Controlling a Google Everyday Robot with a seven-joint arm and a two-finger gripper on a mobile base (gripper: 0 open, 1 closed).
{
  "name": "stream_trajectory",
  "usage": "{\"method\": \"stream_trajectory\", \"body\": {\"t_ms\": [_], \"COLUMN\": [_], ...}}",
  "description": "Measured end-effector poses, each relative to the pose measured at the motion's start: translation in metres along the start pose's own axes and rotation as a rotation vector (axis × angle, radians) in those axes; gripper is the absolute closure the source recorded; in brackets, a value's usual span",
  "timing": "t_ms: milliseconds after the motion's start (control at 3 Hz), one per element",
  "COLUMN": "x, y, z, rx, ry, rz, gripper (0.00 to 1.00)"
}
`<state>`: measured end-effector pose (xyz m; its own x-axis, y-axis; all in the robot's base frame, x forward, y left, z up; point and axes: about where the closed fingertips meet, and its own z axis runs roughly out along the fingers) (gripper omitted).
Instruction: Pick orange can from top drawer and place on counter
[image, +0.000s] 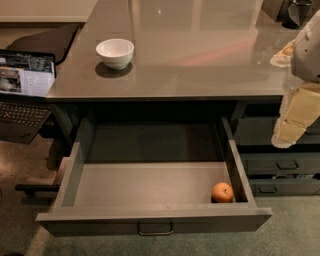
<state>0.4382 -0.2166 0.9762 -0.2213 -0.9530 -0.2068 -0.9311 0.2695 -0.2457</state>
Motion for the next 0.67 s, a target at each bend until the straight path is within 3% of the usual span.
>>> {"method": "stream_trajectory", "body": {"t_ms": [667], "x": [-0.004], "y": [-0.004], "z": [0.014], "rx": [0.005], "ry": [-0.023], "rz": [-0.036], "gripper": [0.0]}}
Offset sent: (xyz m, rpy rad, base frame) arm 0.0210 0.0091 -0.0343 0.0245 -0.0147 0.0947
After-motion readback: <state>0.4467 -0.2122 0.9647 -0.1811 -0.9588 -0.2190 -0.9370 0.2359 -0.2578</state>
